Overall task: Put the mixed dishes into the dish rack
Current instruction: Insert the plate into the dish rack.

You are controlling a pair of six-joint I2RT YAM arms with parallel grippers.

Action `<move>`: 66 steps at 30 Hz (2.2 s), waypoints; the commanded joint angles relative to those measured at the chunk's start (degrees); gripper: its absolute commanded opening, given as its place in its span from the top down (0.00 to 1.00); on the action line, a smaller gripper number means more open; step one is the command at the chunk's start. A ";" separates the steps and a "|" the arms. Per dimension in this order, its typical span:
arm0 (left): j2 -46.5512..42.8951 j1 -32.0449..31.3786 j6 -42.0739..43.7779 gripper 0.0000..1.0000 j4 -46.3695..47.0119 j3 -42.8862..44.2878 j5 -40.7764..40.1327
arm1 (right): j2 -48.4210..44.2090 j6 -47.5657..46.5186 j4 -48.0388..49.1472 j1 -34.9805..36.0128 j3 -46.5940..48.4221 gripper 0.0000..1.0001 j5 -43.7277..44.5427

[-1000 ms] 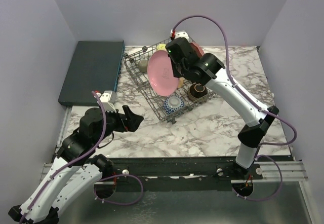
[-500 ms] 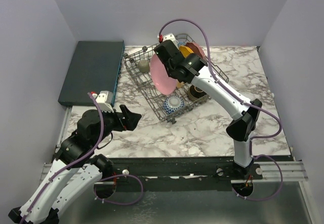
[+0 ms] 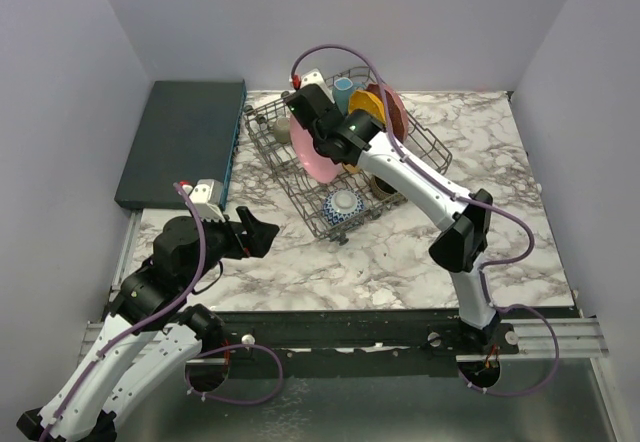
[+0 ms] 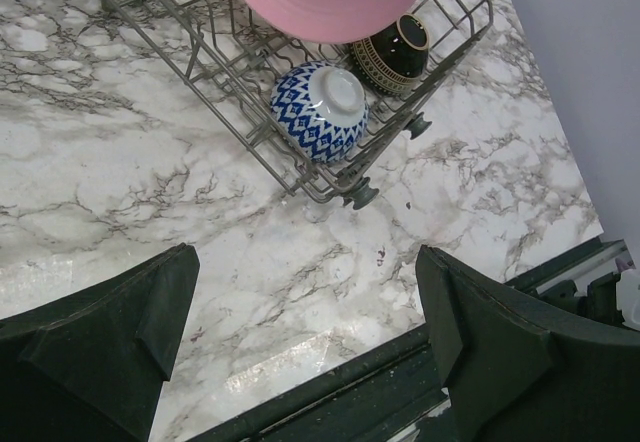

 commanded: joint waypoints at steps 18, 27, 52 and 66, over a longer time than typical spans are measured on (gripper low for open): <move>0.34 0.07 0.57 0.01 0.70 -0.44 -1.55 | 7.18 -5.10 6.78 0.41 1.31 1.00 5.21; 0.11 0.05 0.51 0.01 0.69 -0.44 -1.57 | 8.50 -7.24 7.92 0.41 0.79 1.00 5.50; 0.53 0.16 0.61 0.01 0.68 -0.36 -1.46 | 13.36 -7.29 8.52 0.41 3.58 0.99 3.79; 0.57 0.11 0.61 0.01 0.72 -0.35 -1.28 | 15.29 -6.68 8.54 0.41 4.68 0.84 2.57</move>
